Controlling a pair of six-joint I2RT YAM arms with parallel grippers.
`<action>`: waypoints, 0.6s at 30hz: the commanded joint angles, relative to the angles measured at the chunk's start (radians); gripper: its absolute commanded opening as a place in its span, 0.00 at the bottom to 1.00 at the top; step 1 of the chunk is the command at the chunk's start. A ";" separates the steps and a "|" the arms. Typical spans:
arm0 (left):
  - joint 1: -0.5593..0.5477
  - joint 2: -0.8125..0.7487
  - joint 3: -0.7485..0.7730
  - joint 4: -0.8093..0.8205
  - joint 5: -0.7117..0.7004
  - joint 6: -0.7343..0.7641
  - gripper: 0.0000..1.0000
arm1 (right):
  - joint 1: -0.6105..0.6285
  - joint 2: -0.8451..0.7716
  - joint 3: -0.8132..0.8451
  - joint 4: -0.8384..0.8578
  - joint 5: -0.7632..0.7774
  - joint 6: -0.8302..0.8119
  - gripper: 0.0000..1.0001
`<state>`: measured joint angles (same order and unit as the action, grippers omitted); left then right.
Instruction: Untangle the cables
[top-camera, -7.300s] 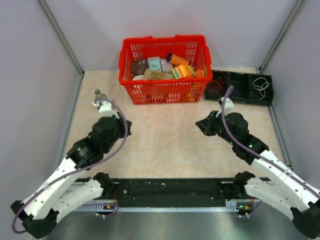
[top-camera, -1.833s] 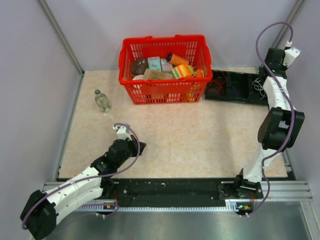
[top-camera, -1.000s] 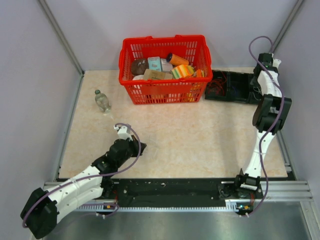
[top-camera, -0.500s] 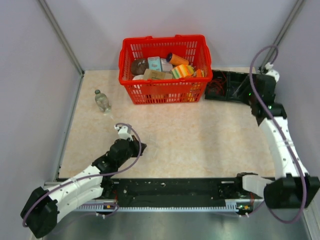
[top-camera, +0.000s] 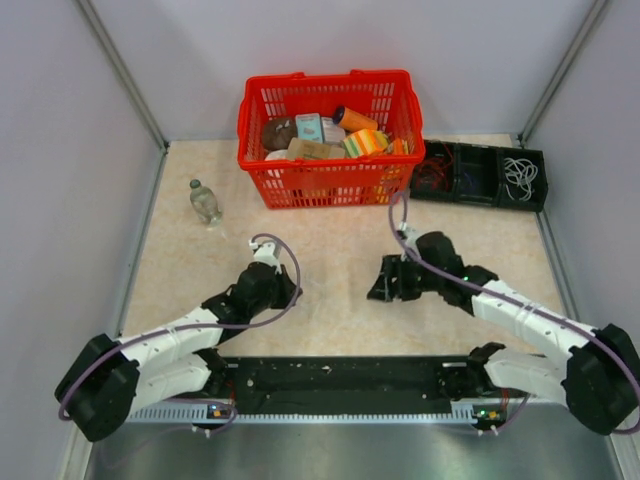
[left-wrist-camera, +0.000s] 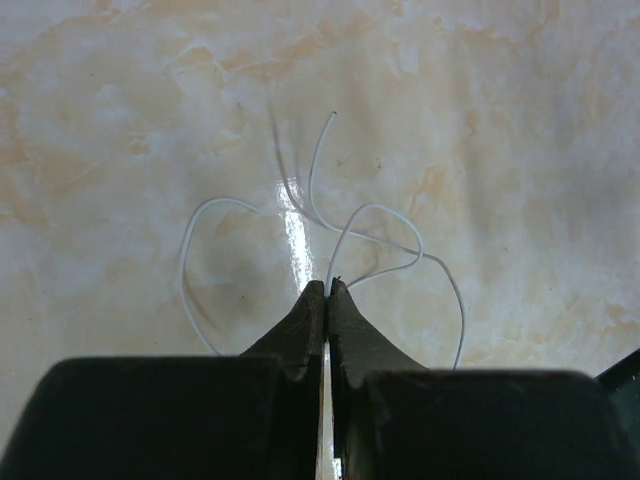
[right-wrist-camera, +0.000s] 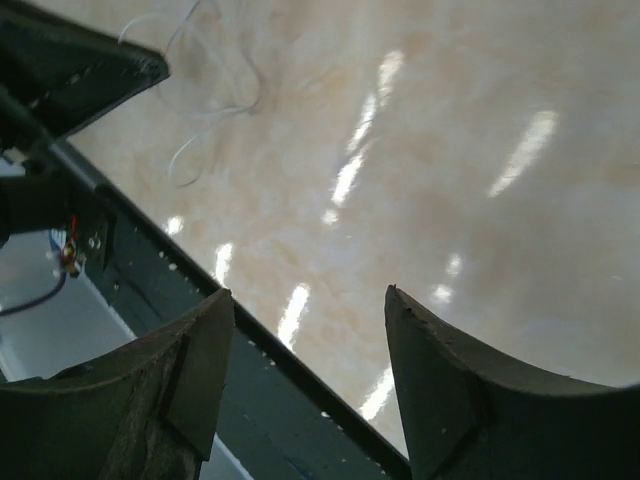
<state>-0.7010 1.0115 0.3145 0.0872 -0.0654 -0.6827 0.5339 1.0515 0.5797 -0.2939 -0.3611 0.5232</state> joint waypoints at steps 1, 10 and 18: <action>0.003 0.016 0.041 -0.006 -0.022 -0.014 0.04 | 0.194 0.074 -0.014 0.284 -0.012 0.089 0.63; 0.003 -0.033 0.008 0.011 -0.017 -0.003 0.42 | 0.296 0.382 0.025 0.651 -0.024 0.235 0.57; 0.003 -0.186 -0.075 0.026 -0.056 -0.024 0.55 | 0.334 0.527 0.143 0.642 0.005 0.164 0.62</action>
<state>-0.7010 0.9108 0.2920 0.0723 -0.0853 -0.6895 0.8436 1.5337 0.6365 0.2497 -0.3656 0.6991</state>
